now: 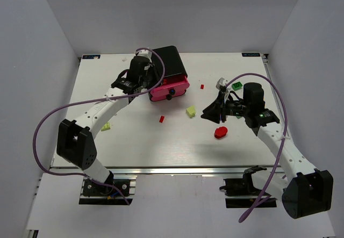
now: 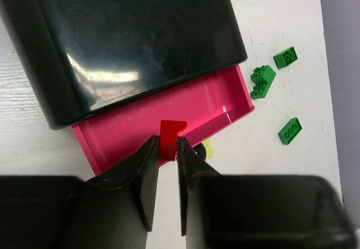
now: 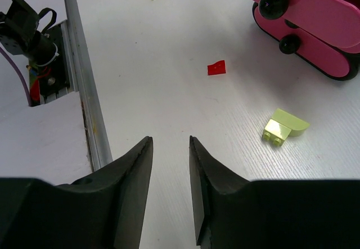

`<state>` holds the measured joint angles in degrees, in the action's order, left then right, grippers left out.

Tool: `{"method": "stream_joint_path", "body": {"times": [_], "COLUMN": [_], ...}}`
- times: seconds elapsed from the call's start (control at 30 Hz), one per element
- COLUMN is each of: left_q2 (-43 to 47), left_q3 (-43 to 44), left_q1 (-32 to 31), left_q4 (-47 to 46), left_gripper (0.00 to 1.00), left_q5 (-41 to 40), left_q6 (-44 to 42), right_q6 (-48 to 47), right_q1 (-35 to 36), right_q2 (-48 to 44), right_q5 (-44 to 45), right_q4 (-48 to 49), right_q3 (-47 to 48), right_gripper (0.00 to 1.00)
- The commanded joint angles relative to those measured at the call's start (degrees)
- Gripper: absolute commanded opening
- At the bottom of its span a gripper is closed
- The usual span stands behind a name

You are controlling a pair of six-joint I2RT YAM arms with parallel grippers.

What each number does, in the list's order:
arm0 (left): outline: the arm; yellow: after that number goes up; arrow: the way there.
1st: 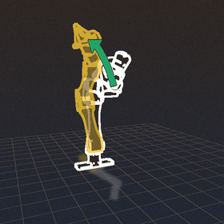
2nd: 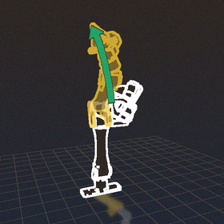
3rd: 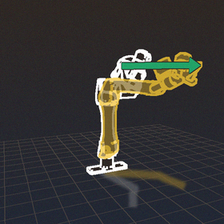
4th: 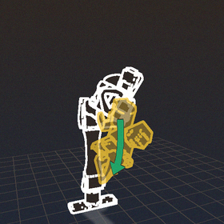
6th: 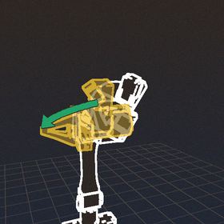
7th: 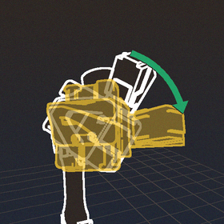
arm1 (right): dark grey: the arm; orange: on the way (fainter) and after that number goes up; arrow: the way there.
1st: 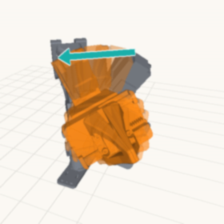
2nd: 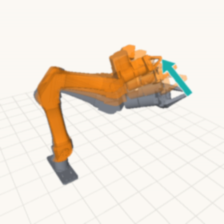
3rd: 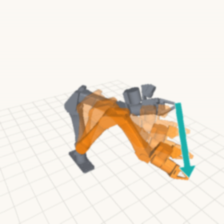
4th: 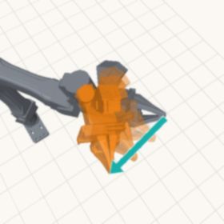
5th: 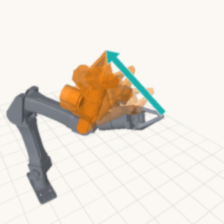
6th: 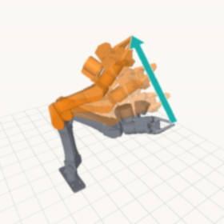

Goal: Sort the legos into containers by color

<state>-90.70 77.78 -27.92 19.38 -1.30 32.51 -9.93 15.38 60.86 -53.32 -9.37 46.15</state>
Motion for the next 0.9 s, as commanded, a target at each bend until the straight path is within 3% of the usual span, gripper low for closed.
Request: {"method": "stream_joint_path", "body": {"times": [0.0,0.13,0.3,0.37,0.47,0.6,0.67,0.7,0.73,0.87], "left_q2": [0.43,0.34,2.1,3.94,10.96,27.36,32.4,36.08,37.51,41.04], "left_q3": [2.99,4.57,6.51,7.74,5.03,-7.43,-16.49,-19.39,-22.03,-33.45], "left_q1": [-0.2,-0.2,-0.73,-0.73,-0.73,-0.73,-0.73,-0.73,-0.73,-0.73], "left_q4": [0.75,1.98,3.03,3.12,2.33,1.37,2.33,2.77,3.03,3.3], "left_gripper": [0.31,0.45,0.47,0.39,0.14,0.09,0.21,0.41,0.48,0.62], "left_q5": [-2.65,-3.36,-3.01,-1.79,0.94,4.63,5.25,5.52,5.78,6.75], "left_q6": [0.36,0.1,-0.08,-0.52,-1.75,-2.63,-2.28,-2.02,-0.97,1.41], "right_q6": [-1.14,-1.23,-1.67,-2.89,-5.09,-8.33,-10.01,-11.15,-11.51,-12.3], "right_q1": [-0.35,-0.44,-0.7,-0.7,-0.96,-0.79,-0.52,-0.35,-0.43,-0.08], "right_q2": [0.14,0.05,0.49,0.66,0.31,0.05,0.4,0.92,1.01,1.37], "right_q5": [-1.0,-0.91,-0.91,-0.73,1.02,2.43,2.43,2.61,2.78,4.45], "right_q4": [-0.12,0.05,-0.3,-0.48,-1.09,-1.09,-1.62,-2.06,-2.23,-2.68], "right_q3": [0.34,0.17,0.08,0.17,-0.09,-1.06,-1.33,-1.24,-1.24,-0.97], "right_gripper": [0.4,0.45,0.49,0.49,0.48,0.48,0.5,0.54,0.54,0.58]}}
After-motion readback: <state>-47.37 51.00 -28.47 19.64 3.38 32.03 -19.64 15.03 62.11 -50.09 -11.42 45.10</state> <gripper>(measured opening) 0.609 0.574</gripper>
